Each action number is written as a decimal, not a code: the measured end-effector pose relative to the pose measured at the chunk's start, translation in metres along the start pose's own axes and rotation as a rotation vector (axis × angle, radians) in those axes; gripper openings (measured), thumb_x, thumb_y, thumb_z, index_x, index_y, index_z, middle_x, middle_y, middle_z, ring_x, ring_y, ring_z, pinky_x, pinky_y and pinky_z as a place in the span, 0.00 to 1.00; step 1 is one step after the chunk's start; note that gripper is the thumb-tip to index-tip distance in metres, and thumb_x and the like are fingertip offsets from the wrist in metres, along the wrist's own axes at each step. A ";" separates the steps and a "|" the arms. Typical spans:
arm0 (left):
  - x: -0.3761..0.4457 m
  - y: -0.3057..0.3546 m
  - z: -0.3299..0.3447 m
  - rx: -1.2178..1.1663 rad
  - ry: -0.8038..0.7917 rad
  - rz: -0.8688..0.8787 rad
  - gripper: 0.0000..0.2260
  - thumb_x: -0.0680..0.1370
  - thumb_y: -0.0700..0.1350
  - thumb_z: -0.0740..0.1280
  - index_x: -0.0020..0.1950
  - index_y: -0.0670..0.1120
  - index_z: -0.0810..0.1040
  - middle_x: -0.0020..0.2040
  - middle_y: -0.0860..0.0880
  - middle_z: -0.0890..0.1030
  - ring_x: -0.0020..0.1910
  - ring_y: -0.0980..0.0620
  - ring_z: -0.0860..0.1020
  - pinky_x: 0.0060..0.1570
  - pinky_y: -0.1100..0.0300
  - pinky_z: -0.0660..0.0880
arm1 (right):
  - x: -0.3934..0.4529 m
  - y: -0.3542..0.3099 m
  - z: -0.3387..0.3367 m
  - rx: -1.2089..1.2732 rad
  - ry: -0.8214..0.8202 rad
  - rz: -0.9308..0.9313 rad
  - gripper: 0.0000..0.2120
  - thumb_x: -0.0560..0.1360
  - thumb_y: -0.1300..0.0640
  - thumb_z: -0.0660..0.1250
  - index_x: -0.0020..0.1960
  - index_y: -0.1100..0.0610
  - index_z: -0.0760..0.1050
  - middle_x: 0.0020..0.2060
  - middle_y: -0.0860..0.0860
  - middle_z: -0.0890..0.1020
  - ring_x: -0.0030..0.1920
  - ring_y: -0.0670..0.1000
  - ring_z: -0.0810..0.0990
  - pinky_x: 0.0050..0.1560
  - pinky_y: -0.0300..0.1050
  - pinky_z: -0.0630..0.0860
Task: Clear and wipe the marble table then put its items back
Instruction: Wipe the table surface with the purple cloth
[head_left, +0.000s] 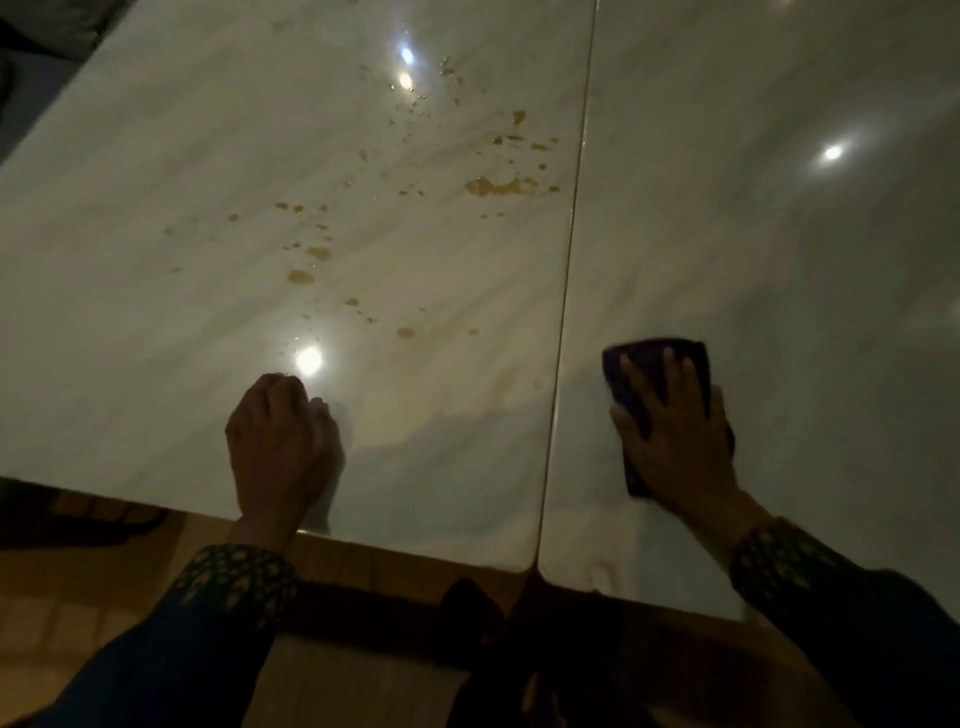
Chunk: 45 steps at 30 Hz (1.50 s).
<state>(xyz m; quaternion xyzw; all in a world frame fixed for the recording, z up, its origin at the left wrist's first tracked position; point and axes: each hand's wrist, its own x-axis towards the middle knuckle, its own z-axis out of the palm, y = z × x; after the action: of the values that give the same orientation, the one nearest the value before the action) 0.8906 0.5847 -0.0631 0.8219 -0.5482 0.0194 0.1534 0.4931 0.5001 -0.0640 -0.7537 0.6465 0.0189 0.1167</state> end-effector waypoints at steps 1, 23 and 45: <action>0.000 -0.002 0.002 0.001 -0.009 0.001 0.08 0.79 0.46 0.59 0.51 0.42 0.70 0.51 0.43 0.74 0.51 0.43 0.72 0.49 0.49 0.70 | 0.018 -0.012 0.000 0.012 0.007 0.037 0.30 0.77 0.32 0.40 0.76 0.36 0.38 0.79 0.55 0.44 0.78 0.56 0.41 0.74 0.65 0.42; -0.005 -0.002 0.001 -0.079 -0.028 -0.117 0.14 0.79 0.48 0.62 0.62 0.44 0.72 0.65 0.45 0.72 0.66 0.46 0.69 0.66 0.53 0.63 | 0.120 -0.170 0.016 -0.066 0.018 -0.240 0.28 0.79 0.35 0.40 0.78 0.39 0.41 0.79 0.56 0.47 0.78 0.57 0.43 0.75 0.63 0.40; 0.000 -0.002 0.003 -0.105 -0.070 -0.176 0.16 0.79 0.47 0.59 0.64 0.43 0.74 0.65 0.45 0.73 0.66 0.46 0.71 0.66 0.52 0.64 | 0.167 -0.215 0.013 -0.048 -0.001 -0.431 0.27 0.81 0.36 0.41 0.78 0.40 0.43 0.78 0.58 0.48 0.78 0.59 0.44 0.74 0.63 0.39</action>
<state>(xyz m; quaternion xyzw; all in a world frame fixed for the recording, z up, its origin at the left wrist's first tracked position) 0.8919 0.5849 -0.0664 0.8578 -0.4792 -0.0518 0.1783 0.7328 0.3699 -0.0740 -0.8770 0.4697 0.0093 0.1005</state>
